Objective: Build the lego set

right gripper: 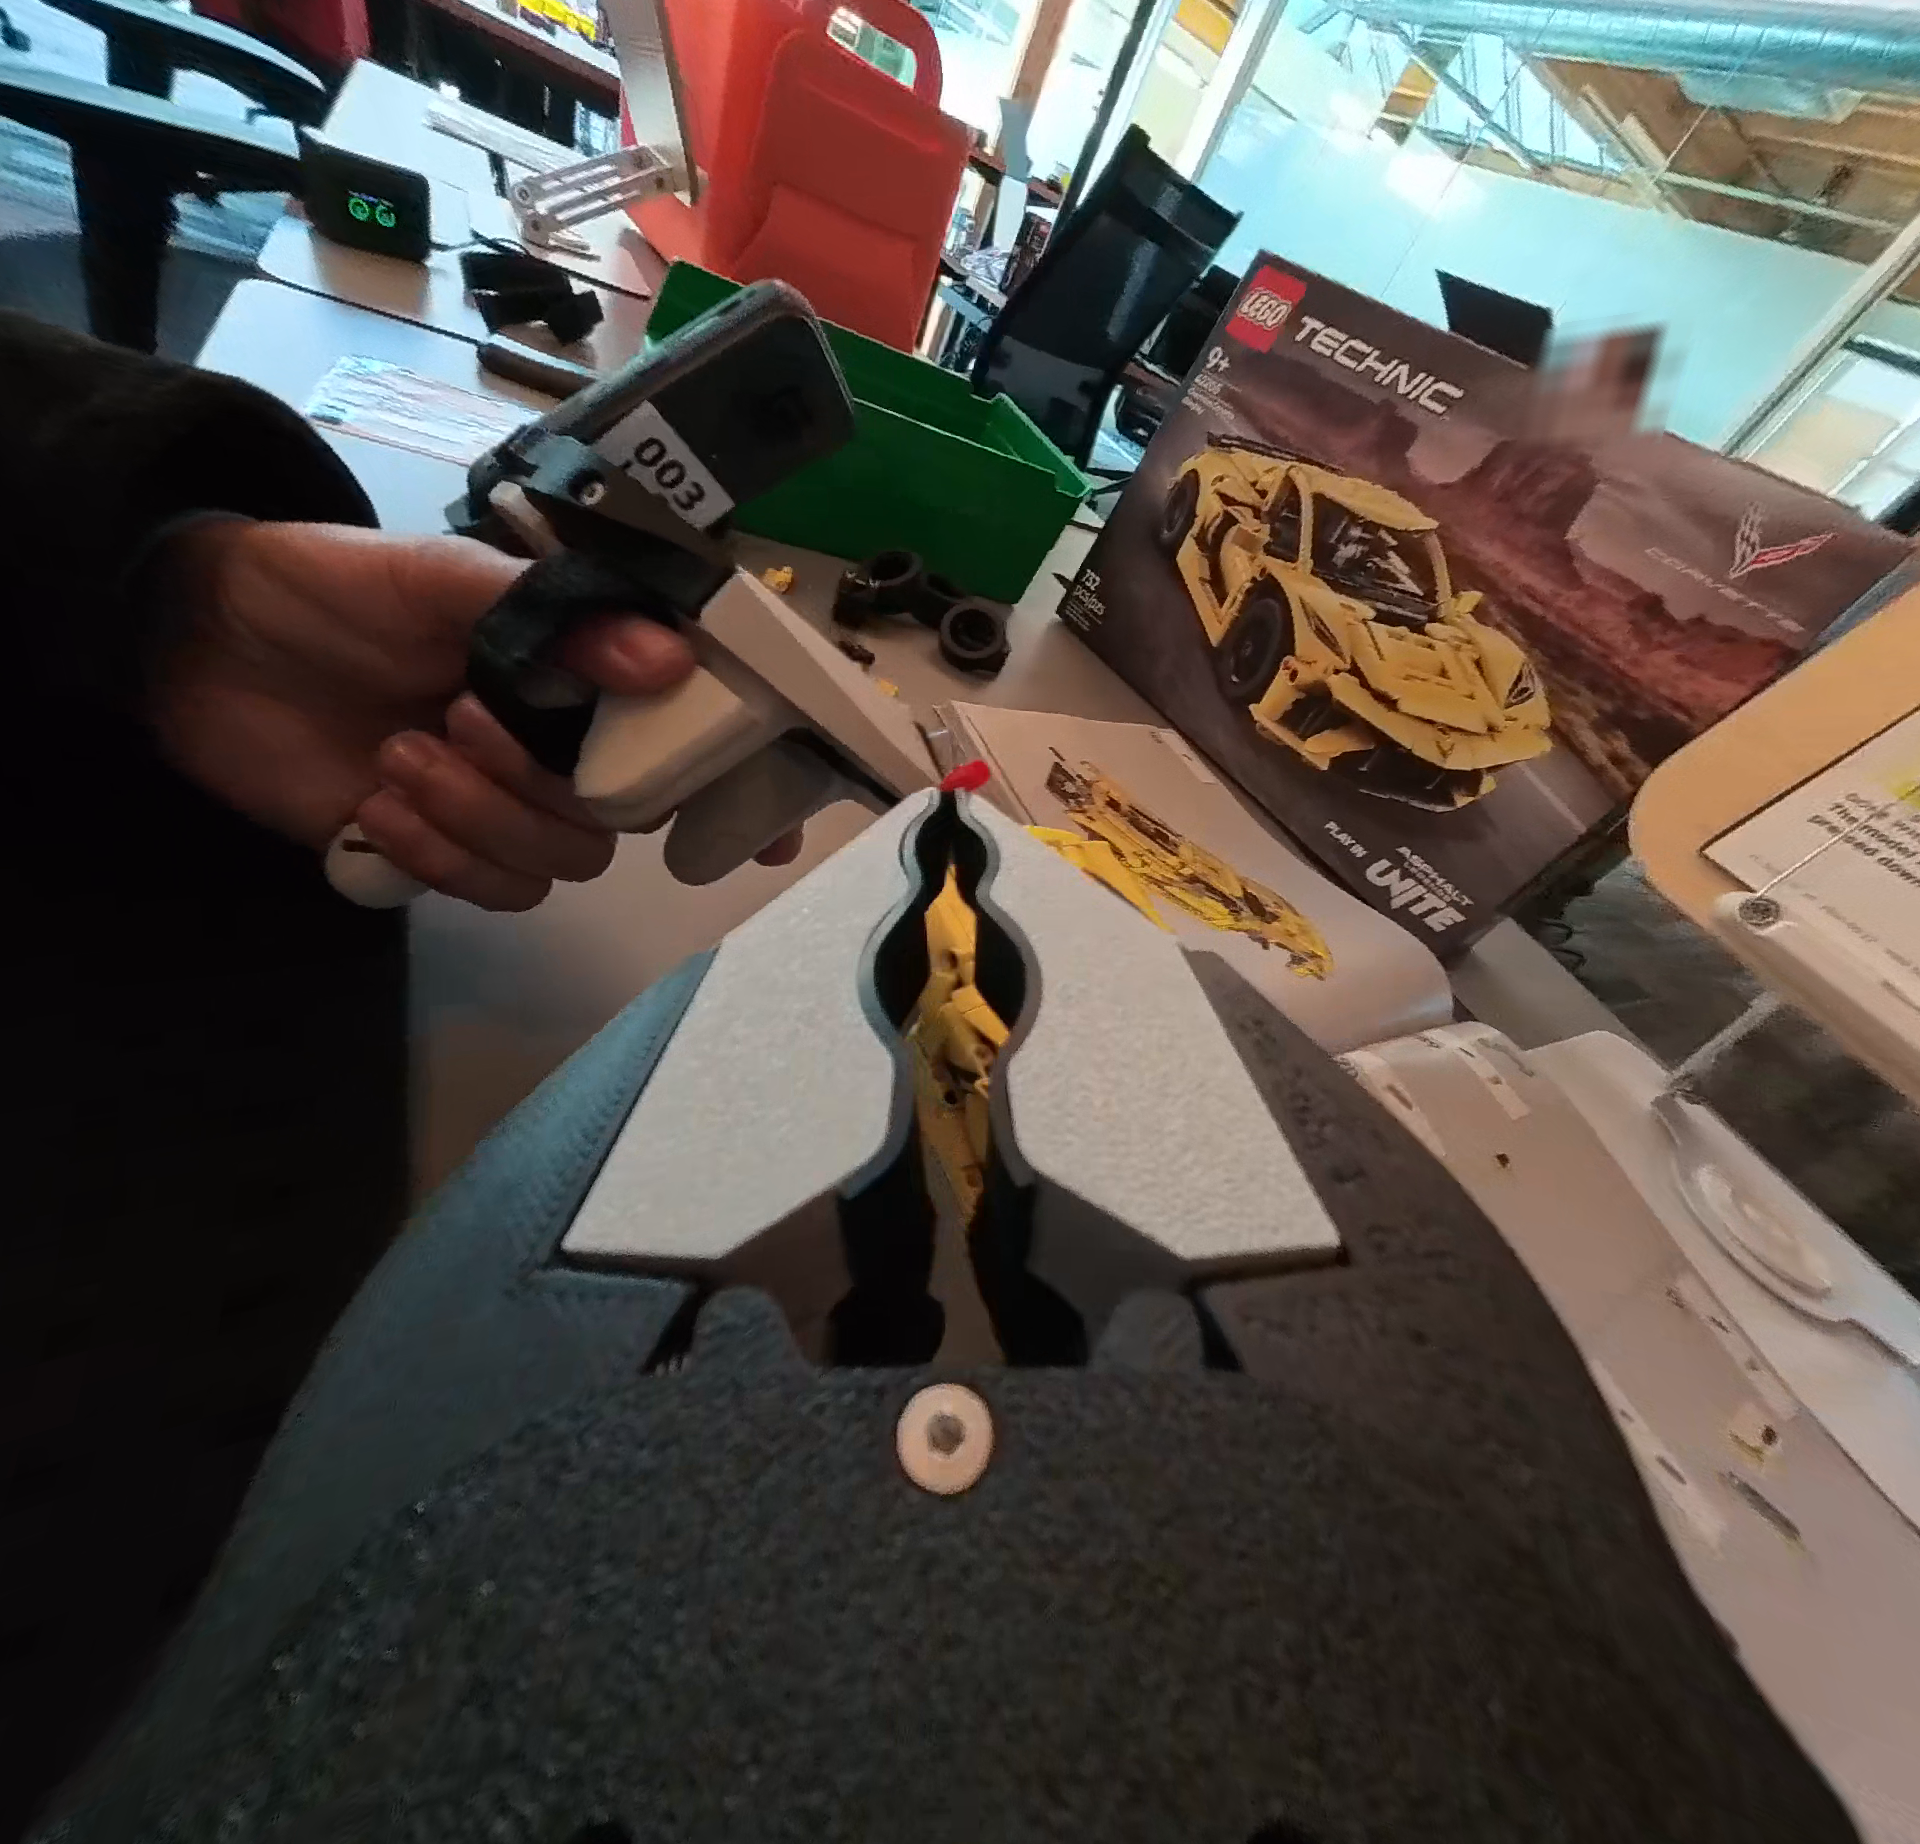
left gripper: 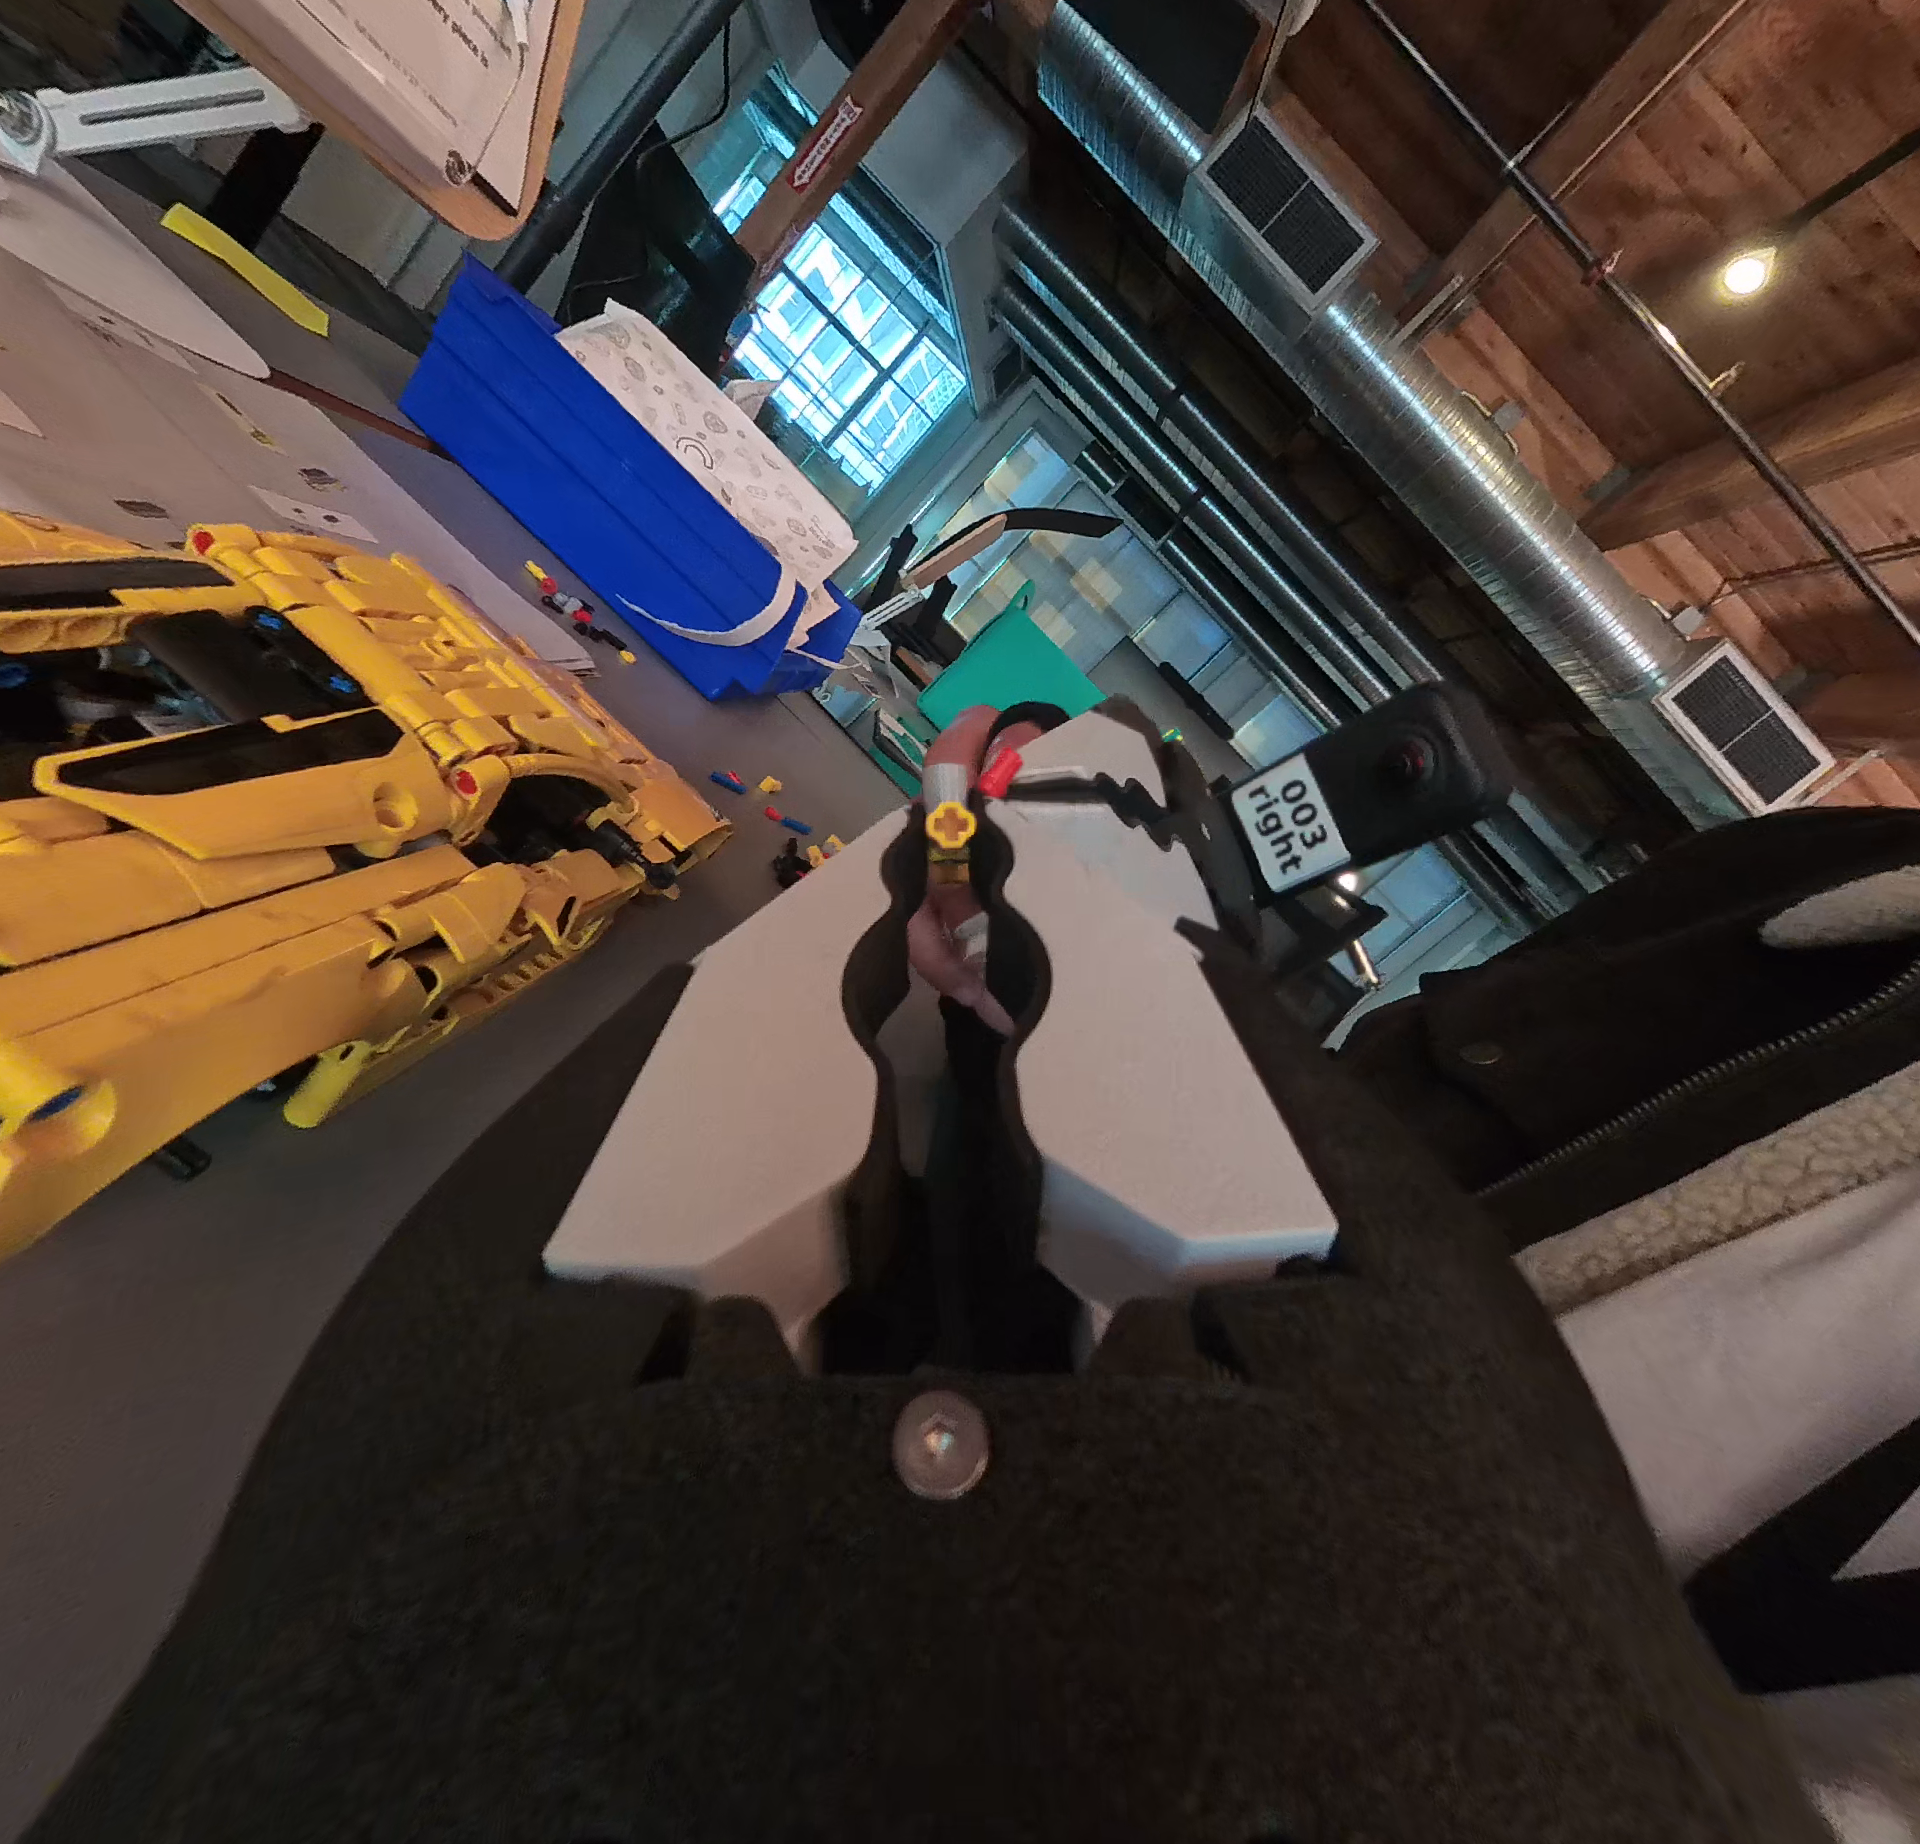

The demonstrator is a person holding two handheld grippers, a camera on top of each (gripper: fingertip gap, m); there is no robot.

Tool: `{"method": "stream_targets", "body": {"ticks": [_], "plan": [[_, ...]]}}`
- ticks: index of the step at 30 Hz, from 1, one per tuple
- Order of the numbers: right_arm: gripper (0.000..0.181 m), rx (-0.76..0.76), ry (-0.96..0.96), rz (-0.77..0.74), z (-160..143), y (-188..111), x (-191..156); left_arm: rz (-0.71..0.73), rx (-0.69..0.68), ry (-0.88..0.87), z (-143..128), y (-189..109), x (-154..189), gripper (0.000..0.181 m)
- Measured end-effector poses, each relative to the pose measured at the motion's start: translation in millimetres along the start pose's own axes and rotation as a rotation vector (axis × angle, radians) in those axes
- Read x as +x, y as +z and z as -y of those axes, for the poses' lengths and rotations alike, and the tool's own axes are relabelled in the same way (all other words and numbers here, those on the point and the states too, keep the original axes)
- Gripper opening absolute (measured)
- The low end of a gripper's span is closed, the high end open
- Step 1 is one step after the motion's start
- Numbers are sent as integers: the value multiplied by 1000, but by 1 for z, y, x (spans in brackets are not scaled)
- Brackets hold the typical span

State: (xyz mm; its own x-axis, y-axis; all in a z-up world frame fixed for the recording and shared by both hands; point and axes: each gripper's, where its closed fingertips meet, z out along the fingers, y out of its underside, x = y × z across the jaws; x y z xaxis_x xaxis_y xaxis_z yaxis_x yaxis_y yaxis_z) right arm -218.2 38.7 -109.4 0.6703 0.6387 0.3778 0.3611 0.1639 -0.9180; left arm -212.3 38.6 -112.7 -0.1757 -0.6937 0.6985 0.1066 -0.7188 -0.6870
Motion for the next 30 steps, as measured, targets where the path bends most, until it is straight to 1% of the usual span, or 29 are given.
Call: {"method": "stream_targets", "body": {"ticks": [7,17,30], "plan": [[0,17,13,44,1,-4,-4,13,-29,86,-3,2,4,7],[0,19,32,64,0,-9,-6,36,-60,164,-7,4,5,7],[0,60,72,85,6,-13,-6,48,-42,183,-3,2,4,7]]}}
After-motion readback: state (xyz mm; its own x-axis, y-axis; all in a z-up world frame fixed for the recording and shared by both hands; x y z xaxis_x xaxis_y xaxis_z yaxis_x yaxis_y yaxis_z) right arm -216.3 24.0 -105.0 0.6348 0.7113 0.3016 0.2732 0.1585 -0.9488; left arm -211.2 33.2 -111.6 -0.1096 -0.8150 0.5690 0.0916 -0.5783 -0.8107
